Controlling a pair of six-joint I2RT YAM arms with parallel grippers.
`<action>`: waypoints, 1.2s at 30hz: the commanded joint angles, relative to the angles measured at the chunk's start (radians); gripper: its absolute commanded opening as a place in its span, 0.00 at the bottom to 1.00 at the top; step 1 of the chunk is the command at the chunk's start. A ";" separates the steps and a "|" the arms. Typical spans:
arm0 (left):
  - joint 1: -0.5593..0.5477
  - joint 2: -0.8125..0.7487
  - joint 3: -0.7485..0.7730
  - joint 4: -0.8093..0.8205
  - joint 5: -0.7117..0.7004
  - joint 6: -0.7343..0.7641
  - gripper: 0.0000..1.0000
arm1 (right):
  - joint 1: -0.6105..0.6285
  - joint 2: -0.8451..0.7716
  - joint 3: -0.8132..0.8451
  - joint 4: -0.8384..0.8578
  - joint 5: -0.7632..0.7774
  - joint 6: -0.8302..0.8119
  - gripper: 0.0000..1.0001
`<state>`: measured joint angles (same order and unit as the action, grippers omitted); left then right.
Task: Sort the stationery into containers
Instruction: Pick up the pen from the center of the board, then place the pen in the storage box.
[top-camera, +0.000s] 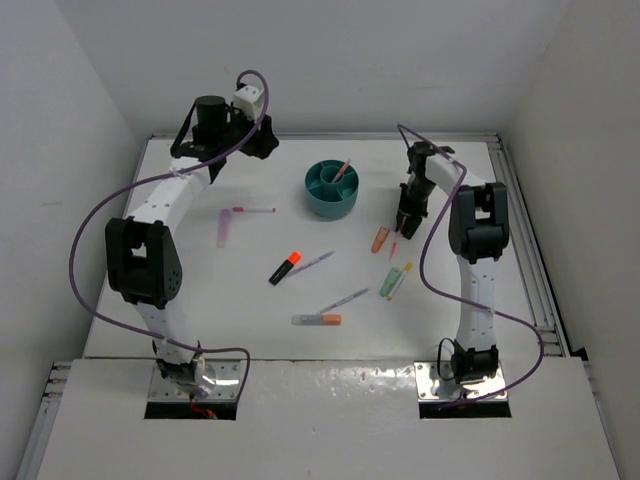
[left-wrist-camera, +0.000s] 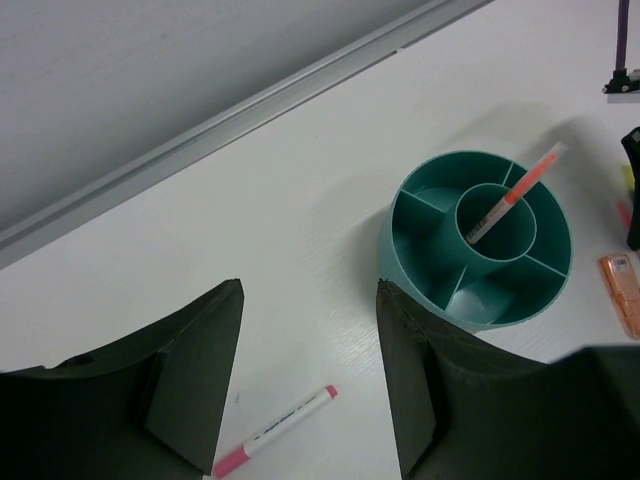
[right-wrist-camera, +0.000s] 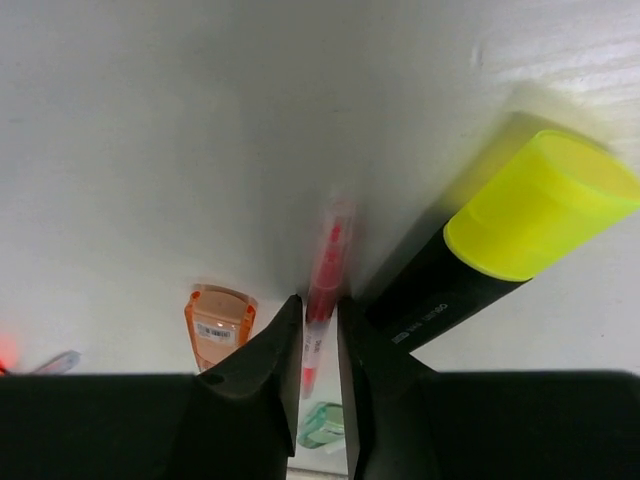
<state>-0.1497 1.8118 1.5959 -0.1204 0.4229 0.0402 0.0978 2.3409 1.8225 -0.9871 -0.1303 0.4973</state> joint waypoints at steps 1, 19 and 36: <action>0.025 -0.078 0.010 -0.013 -0.018 0.001 0.62 | 0.020 0.024 0.006 -0.031 0.063 -0.008 0.19; 0.150 -0.405 -0.284 0.100 0.013 -0.154 0.64 | 0.023 -0.237 0.130 0.054 -0.137 -0.054 0.00; 0.256 -0.470 -0.334 -0.116 -0.069 -0.315 1.00 | 0.341 -0.578 -0.071 0.841 0.239 -0.161 0.00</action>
<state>0.1024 1.3216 1.2018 -0.1421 0.3748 -0.2562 0.3920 1.7264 1.8236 -0.3119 -0.0246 0.4068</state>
